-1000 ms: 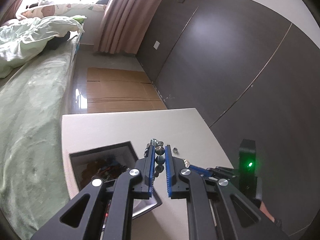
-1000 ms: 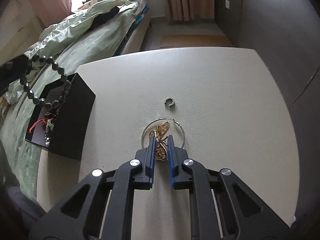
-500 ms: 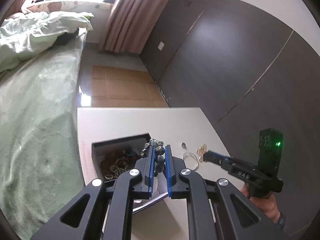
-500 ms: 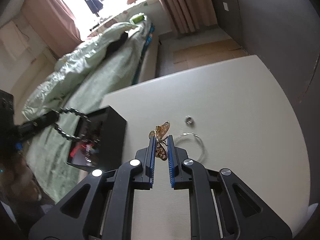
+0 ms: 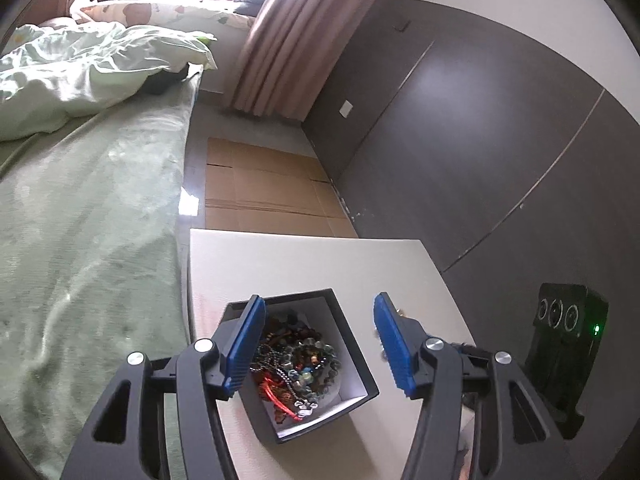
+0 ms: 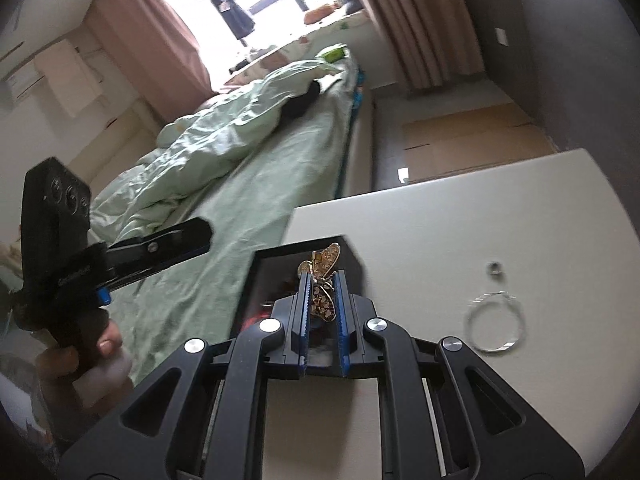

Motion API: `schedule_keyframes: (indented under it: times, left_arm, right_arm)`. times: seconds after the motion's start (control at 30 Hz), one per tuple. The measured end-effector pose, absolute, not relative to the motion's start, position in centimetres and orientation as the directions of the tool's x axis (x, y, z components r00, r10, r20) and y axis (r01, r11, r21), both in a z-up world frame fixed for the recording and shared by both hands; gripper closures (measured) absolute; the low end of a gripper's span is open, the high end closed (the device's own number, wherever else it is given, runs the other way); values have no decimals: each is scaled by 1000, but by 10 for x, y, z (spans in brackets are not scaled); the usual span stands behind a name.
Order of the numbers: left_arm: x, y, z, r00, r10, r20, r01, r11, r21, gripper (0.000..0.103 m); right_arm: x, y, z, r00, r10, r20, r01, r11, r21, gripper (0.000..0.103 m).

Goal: Organize jewelry
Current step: 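Lower the bracelet and butterfly pendant into the black box and open both tools, then move the left tool to the silver hoop earring and grasp it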

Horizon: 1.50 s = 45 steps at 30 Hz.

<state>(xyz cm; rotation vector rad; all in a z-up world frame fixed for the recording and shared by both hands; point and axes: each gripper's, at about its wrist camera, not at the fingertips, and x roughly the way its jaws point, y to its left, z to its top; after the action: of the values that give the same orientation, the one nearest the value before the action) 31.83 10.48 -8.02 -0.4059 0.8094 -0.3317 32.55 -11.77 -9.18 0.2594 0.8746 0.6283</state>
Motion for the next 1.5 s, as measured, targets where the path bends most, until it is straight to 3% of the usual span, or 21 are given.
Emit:
schedule_keyframes:
  times: [0.2, 0.3, 0.33, 0.4, 0.47, 0.7, 0.8, 1.17, 1.5]
  left_arm:
    - [314, 119, -75, 670, -414, -616, 108, 876, -470, 39]
    - [314, 124, -77, 670, -419, -613, 96, 867, -488, 26]
    - [313, 126, -77, 672, -414, -614, 91, 869, -486, 19]
    - [313, 127, -78, 676, -407, -614, 88, 872, -481, 11]
    - [312, 125, -76, 678, -413, -609, 95, 870, -484, 9]
    - [313, 106, -72, 670, -416, -615, 114, 876, -469, 8]
    - [314, 89, -68, 665, -426, -613, 141, 878, -458, 8]
    - [326, 21, -73, 615, -477, -629, 217, 868, -446, 9]
    - [343, -59, -106, 526, -472, -708, 289, 882, -373, 8]
  right_arm:
    - [326, -92, -94, 451, 643, -619, -419, 765, 489, 90]
    - [328, -83, -95, 446, 633, -633, -399, 773, 493, 86]
    - [330, -83, -95, 435, 630, -643, -386, 776, 499, 78]
    - [326, -89, -90, 475, 606, -639, -371, 796, 479, 23]
    - [318, -98, -79, 540, 568, -622, -376, 823, 426, 14]
    - [317, -139, -82, 578, 507, -639, -293, 860, 418, 14]
    - [316, -164, -77, 621, 478, -621, -254, 872, 417, 10]
    - [311, -237, -75, 720, 384, -578, -133, 894, 428, 10]
    - [317, -302, -92, 692, 306, -653, 6, 903, 430, 10]
